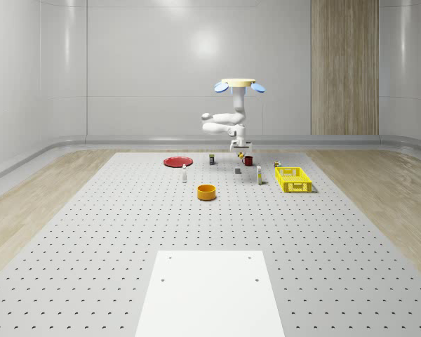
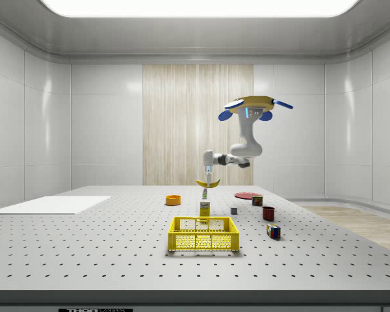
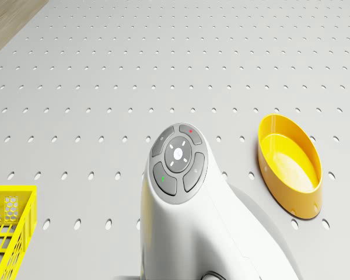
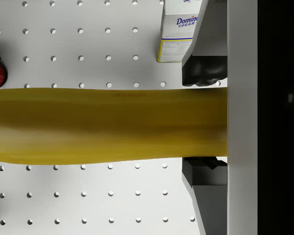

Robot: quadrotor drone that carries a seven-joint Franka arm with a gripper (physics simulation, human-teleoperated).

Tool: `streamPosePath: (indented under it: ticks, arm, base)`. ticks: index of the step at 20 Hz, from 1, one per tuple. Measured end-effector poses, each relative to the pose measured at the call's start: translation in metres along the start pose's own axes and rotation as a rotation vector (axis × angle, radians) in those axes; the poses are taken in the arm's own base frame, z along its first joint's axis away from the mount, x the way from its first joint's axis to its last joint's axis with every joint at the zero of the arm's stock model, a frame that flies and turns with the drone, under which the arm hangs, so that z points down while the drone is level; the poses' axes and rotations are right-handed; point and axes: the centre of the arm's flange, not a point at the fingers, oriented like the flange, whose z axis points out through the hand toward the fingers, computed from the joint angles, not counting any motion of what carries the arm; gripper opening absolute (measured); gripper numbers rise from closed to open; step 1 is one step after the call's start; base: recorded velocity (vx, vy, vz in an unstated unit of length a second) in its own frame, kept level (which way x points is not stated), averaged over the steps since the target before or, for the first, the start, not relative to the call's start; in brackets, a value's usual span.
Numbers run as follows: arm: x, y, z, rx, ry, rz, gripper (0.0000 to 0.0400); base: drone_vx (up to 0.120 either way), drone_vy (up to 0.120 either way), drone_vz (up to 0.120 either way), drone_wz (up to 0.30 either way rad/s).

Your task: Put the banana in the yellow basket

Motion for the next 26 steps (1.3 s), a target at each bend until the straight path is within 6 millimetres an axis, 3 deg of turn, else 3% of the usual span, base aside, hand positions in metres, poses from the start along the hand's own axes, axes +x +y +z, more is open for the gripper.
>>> streamPosePath:
  ticks: [5, 11, 17, 26]
  arm:
    - [0.0, 0.0, 0.0, 0.0, 0.0, 0.0, 0.0201]
    - [0.0, 0.0, 0.0, 0.0, 0.0, 0.0, 0.0201]
    - [0.0, 0.0, 0.0, 0.0, 0.0, 0.0, 0.0201]
    - [0.0, 0.0, 0.0, 0.0, 0.0, 0.0, 0.0201]
  base:
    - [0.104, 0.12, 0.0, 0.0]
    - [0.007, 0.12, 0.0, 0.0]
    - [0.073, 0.12, 0.0, 0.0]
    - [0.0, 0.12, 0.0, 0.0]
